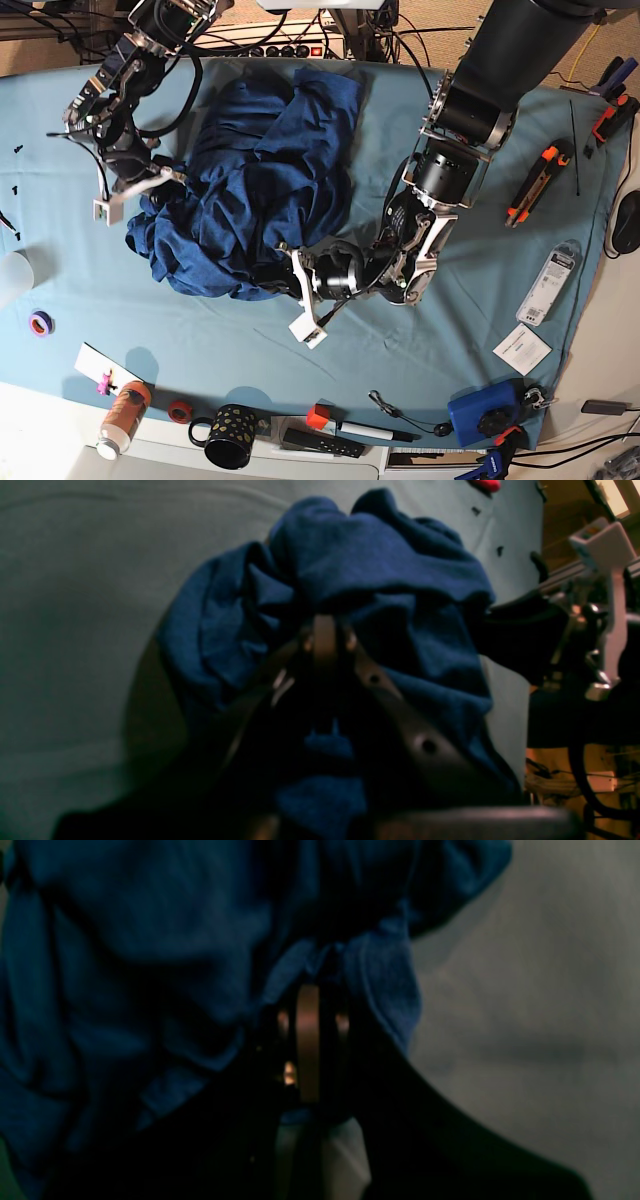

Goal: Layout the t-shirt on the table in an organized manner, then fold the t-shirt properly
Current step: 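Drag the shirt fabric with the left gripper toward the right gripper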

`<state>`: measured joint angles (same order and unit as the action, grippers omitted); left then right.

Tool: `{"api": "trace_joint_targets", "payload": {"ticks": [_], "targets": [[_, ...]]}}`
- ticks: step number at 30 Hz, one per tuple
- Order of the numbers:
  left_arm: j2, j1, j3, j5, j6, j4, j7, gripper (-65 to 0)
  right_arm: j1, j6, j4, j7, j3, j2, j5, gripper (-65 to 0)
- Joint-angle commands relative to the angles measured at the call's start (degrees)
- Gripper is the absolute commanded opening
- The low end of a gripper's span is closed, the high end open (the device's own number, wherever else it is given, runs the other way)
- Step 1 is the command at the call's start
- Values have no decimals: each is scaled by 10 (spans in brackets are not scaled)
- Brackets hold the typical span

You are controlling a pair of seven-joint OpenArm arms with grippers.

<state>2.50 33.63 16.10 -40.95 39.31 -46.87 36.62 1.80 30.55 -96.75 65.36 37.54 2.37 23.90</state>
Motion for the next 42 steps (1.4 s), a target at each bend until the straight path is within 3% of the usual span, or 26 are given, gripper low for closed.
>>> {"api": "trace_joint_targets", "payload": {"ticks": [1, 3, 4, 8, 13, 17, 23, 29, 34, 36, 39, 42], "targets": [[5, 13, -1, -13, 7, -10, -10, -650, -1, 2, -10, -2, 7, -5, 3, -650], [5, 5, 7, -15, 7, -10, -8, -650, 3, 2, -10, 1, 25, -8, 2, -650], [5, 1, 15, -14, 7, -10, 0, -618, 3, 2, -10, 6, 34, -13, 2, -650], [-3, -11, 64, -35, 7, -10, 65, -422, 3, 2, -10, 7, 77, -47, 2, -650], [-40, -11, 111, -181, 7, -10, 106, -407, 3, 1, -10, 7, 126, -93, 2, -650], [-48, -11, 99, -233, 7, -10, 146, -394, 3, 1, -10, 7, 145, -115, 3, -650], [-50, -18, 92, -318, 7, -10, 252, -321, 3, 1, -10, 7, 139, -117, 9, -650], [-50, -59, 92, -318, 7, -10, 246, -321, 3, 1, -10, 7, 110, -117, 9, -650], [-50, -94, 93, -257, 7, -10, 186, -340, 3, 1, -10, 7, 77, -117, 9, -650], [-51, -99, 93, -250, 7, -10, 174, -433, 3, 1, -10, 7, 64, -117, 9, -650], [-51, -96, 93, -250, 7, -10, 174, -630, 3, 1, -10, 7, 47, -117, 9, -650], [-50, -85, 93, -239, 7, -10, 175, -650, 3, 1, -10, 6, 44, -114, 9, -650]]}}
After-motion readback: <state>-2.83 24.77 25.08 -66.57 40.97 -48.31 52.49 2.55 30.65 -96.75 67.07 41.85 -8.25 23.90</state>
